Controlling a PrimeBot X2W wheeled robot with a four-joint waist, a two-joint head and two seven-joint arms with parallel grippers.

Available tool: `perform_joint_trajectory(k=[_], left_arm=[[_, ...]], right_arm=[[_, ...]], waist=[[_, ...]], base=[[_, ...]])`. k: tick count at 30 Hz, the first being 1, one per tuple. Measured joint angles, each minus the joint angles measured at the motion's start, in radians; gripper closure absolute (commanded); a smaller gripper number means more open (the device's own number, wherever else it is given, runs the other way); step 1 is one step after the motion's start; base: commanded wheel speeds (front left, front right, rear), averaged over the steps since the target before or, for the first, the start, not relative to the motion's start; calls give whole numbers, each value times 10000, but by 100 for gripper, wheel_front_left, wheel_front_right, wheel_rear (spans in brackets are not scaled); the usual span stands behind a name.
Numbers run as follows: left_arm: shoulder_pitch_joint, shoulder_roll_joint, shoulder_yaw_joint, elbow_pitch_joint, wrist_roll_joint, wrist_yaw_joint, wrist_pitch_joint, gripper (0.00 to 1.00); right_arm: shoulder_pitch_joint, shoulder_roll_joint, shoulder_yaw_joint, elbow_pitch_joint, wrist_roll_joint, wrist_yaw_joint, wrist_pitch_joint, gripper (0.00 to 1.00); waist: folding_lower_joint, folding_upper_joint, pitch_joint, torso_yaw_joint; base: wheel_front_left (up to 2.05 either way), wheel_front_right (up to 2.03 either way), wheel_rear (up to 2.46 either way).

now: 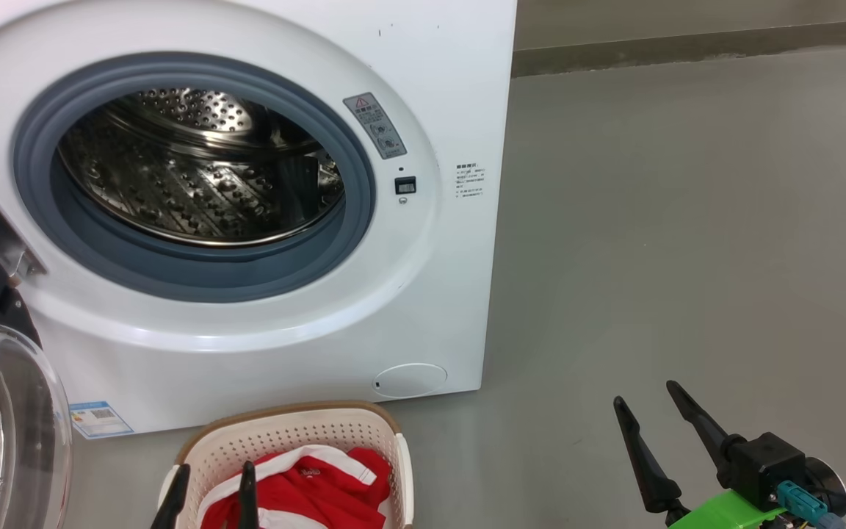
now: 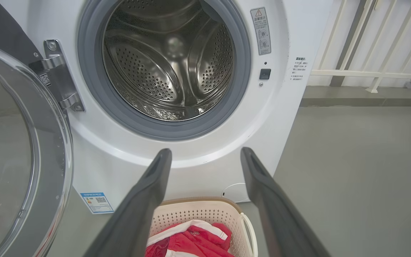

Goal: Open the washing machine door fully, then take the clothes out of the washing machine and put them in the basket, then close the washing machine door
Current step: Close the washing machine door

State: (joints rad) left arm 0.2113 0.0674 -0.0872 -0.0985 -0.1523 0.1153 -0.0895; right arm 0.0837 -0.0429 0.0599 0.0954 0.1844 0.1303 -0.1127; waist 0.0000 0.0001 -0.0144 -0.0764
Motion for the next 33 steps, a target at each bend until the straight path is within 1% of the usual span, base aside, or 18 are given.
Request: perform_joint_trajectory(k=[14,19,25,33], left_arm=[[-1,73,-92,169,-75,0,-2,0],[-4,121,-132,196,-73,2,-17,0],[-6,142,-161,196,-73,84,-17,0],[-9,201,-176,186,-75,90,-19,0]], right_arm=[[0,4,4,-8,0,0,46,0],[0,4,8,-10,0,0,46,0],[0,6,23,-13,0,0,44,0],[0,6,40,-12,4,0,44,0]], waist=[[0,0,-28,-29],[0,-1,-38,-26],[0,-1,-58,-19],[0,0,-47,-28]], base=[[0,0,0],[-40,40,0],[-115,115,0],[-192,192,0]])
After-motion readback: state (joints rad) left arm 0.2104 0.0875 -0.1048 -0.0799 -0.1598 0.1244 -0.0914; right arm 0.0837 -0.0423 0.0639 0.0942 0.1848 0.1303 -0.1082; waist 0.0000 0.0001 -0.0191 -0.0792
